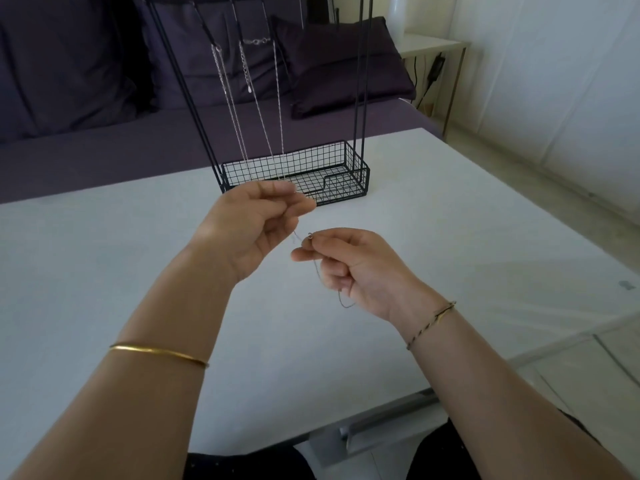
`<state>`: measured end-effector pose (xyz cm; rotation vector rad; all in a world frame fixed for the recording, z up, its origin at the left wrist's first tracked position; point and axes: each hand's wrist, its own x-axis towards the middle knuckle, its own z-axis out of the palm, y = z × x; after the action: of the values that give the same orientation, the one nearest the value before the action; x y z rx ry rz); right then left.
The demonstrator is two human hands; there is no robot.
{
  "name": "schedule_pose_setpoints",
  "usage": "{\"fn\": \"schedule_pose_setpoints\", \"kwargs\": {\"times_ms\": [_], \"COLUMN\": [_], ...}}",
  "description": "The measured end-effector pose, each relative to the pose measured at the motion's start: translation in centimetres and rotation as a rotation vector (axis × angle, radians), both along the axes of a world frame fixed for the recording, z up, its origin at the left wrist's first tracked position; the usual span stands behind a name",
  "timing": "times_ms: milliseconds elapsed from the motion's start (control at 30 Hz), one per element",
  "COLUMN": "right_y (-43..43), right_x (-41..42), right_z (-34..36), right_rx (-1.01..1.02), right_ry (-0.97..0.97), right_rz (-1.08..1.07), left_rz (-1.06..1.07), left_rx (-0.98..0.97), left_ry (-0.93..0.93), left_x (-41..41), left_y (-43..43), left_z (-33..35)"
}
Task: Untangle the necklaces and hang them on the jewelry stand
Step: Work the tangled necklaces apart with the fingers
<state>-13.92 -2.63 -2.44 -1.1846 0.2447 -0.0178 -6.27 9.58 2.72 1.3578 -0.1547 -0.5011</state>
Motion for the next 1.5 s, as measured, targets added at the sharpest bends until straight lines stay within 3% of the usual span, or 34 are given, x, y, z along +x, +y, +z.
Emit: {"fn": "schedule_pose_setpoints", "kwargs": {"times_ms": [267, 733, 800, 1000, 1167, 1300, 1500], "right_y": [-2.7, -4.2, -4.5, -4.4, -3.7, -3.0, -2.4], "right_x": [-0.6, -1.0, -1.1, -1.4, -1.1, -1.1, -1.1], "right_z": [1.0, 1.4, 1.4, 0.9, 0.7, 1.2, 1.4], "right_rx": [0.036, 0.035, 0.012, -0.163, -0.374, -0.384, -0.452], "right_ry": [-0.005, -0.042, -0.03, 0.052, 0.006, -0.132, -0.185], "right_rz": [-0.141, -0.262, -0.295, -0.317, -0.354, -0.301, -0.255], "left_rz": [-0.022, -0.01, 0.003, -0.029, -0.125, -0.145, -0.161], "left_rx": [0.607, 0.939, 0.906, 0.502, 0.409, 0.39, 0.396], "left_ry": [-0.591, -0.766, -0.741, -0.541, -0.438, -0.397, -0.377], "left_x": [-0.5, -0.8, -0.7, -1.3, -1.7, -1.9, -1.8], "left_y": [0.7, 0.1, 0.3, -0.1, -0.5, -0.8, -0.8], "left_z": [-0.4, -0.2, -0.2, 0.3, 0.5, 0.6, 0.6]}}
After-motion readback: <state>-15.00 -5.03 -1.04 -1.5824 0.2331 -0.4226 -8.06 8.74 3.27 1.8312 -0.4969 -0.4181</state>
